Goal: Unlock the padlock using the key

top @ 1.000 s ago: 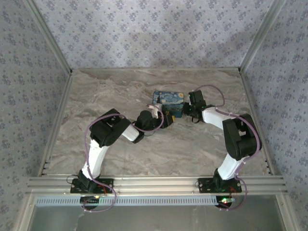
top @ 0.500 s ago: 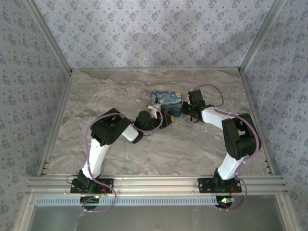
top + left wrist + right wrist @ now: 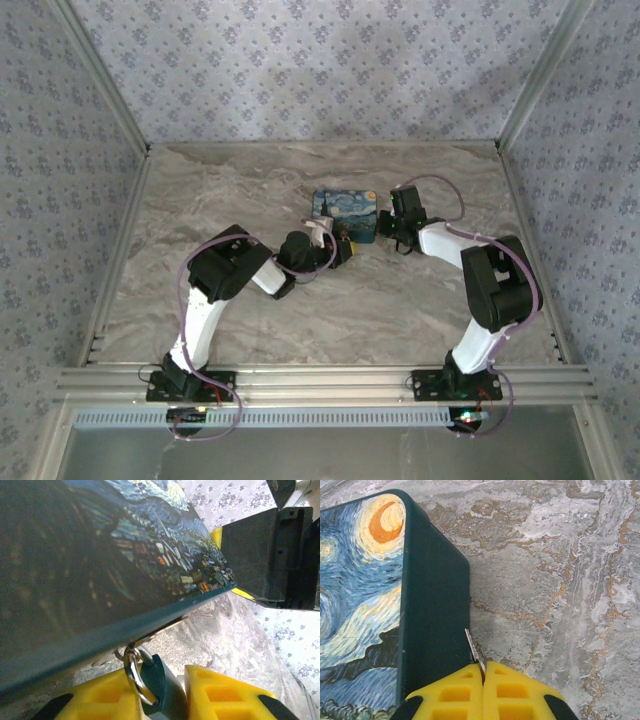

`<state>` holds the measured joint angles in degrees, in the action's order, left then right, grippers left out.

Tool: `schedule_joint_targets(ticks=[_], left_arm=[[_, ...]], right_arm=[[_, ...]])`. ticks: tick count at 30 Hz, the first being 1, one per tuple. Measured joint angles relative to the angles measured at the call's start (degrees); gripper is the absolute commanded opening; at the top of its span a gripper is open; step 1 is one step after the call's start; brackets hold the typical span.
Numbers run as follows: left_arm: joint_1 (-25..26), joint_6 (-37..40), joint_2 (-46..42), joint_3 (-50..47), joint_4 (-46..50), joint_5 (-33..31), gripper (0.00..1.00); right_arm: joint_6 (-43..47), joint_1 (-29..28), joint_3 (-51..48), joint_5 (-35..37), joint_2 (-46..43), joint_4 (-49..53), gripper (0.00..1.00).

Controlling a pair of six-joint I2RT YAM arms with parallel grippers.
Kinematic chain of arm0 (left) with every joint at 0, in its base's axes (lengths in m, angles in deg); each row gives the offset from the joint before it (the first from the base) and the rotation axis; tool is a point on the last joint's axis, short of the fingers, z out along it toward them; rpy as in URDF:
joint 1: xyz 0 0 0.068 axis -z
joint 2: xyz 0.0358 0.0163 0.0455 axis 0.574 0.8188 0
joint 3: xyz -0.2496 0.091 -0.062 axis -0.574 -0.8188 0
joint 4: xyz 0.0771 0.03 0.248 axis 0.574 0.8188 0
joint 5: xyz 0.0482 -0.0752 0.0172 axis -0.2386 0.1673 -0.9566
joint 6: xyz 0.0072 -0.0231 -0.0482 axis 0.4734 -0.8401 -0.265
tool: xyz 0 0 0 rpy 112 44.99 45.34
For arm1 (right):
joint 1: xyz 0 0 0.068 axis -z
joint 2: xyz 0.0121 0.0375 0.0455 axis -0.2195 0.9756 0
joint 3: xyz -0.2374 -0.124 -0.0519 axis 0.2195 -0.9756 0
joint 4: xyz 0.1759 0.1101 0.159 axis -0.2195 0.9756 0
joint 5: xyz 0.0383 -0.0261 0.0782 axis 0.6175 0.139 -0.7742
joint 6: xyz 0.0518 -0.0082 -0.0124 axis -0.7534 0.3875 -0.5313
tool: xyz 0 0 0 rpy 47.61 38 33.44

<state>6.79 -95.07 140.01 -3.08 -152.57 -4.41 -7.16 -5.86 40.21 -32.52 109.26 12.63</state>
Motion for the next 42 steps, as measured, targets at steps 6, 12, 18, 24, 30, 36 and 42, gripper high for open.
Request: schedule_joint_targets(ticks=[6,12,18,24,30,36,42], left_arm=[[-0.72,-1.64,-0.79,-1.07,0.5,0.79,0.3],[-1.14,-2.16,-1.29,-1.03,1.9,1.46,0.26],[-1.38,-0.76,-1.42,-0.26,3.89,1.42,0.2],[-1.73,-2.58,-2.08,0.28,5.57,1.75,0.12],[-1.86,-3.48,-2.86,0.37,7.5,1.99,0.09],[-2.25,-4.79,-4.09,0.39,10.91,3.08,0.07],[-2.64,-4.31,-6.71,1.79,20.24,5.57,0.05]], right_arm=[[0.0,-0.2,-0.07,0.0,0.0,-0.59,0.0],[-0.02,-0.24,-0.17,0.0,0.0,-0.63,0.0],[0.0,-0.24,-0.72,0.0,-0.33,-1.05,0.0],[0.0,-0.24,-1.16,-0.04,-1.09,-1.22,0.0],[0.04,-0.09,-2.47,-0.2,-3.54,-1.44,0.0],[0.04,0.98,-2.73,-0.35,-6.03,-1.03,0.0],[0.04,2.27,-3.32,-0.83,-6.67,-0.31,0.0]])
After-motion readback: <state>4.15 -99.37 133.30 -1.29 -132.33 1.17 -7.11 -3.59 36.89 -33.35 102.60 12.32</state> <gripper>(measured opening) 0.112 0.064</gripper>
